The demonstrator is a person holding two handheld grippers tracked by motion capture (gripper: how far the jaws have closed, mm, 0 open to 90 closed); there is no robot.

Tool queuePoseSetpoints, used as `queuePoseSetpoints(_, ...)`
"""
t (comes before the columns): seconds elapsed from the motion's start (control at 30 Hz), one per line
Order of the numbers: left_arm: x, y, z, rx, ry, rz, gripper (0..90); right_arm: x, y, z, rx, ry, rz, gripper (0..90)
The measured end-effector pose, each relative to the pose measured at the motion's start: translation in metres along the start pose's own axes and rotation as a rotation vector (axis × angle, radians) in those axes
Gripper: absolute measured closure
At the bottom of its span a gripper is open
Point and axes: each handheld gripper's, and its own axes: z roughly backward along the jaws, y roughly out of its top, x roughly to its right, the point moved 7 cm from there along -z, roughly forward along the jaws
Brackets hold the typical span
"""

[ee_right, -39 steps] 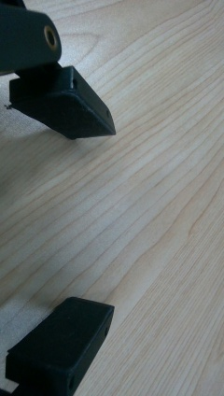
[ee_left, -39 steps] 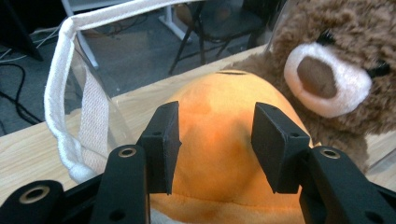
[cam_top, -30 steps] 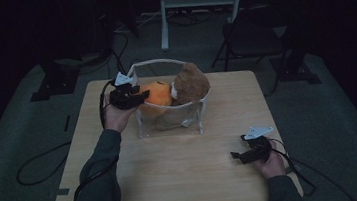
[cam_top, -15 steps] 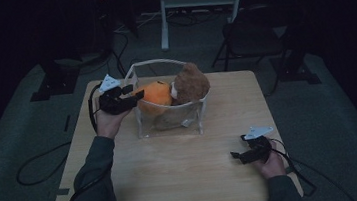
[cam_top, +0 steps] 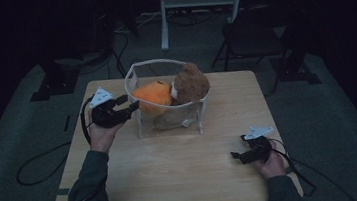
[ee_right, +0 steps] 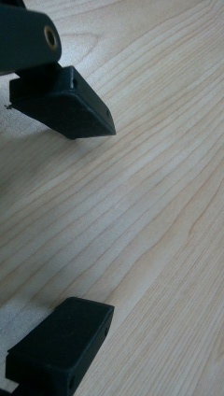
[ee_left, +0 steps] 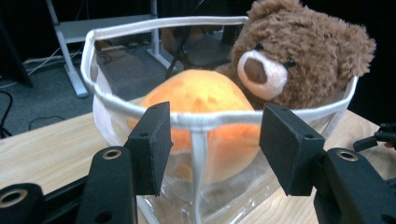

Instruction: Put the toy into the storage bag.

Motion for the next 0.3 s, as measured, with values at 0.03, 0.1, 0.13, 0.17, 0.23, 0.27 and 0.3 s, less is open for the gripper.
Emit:
queuePoseSetpoints(0.03, 0.000, -0.002, 0.001, 0.001, 0.000, 0.004, 44.2, 0.000, 0.000, 0.000, 0.000, 0.000, 0.000, 11.9)
queuePoseSetpoints(0.1, 0.000, -0.005, 0.001, 0.002, 0.001, 0.006, 44.0, 0.000, 0.000, 0.000, 0.000, -0.001, 0.001, 11.9)
queuePoseSetpoints(0.13, 0.001, -0.011, 0.002, 0.001, 0.004, 0.010, 44.0, 0.000, 0.000, 0.000, -0.001, -0.002, 0.001, 12.0)
queuePoseSetpoints(0.17, 0.001, -0.013, 0.002, 0.000, 0.005, 0.012, 43.7, 0.000, 0.000, 0.000, 0.000, -0.001, 0.000, 12.0)
queuePoseSetpoints(0.23, 0.002, -0.019, 0.002, -0.006, 0.013, 0.015, 43.4, 0.000, 0.000, 0.000, 0.000, -0.001, -0.001, 11.9)
queuePoseSetpoints(0.27, 0.002, -0.022, 0.003, -0.005, 0.014, 0.013, 43.3, 0.000, 0.000, 0.000, 0.001, -0.001, 0.000, 11.9)
queuePoseSetpoints(0.3, 0.002, -0.026, 0.003, -0.006, 0.013, 0.018, 43.1, 0.000, 0.000, 0.000, 0.001, 0.000, -0.001, 11.9)
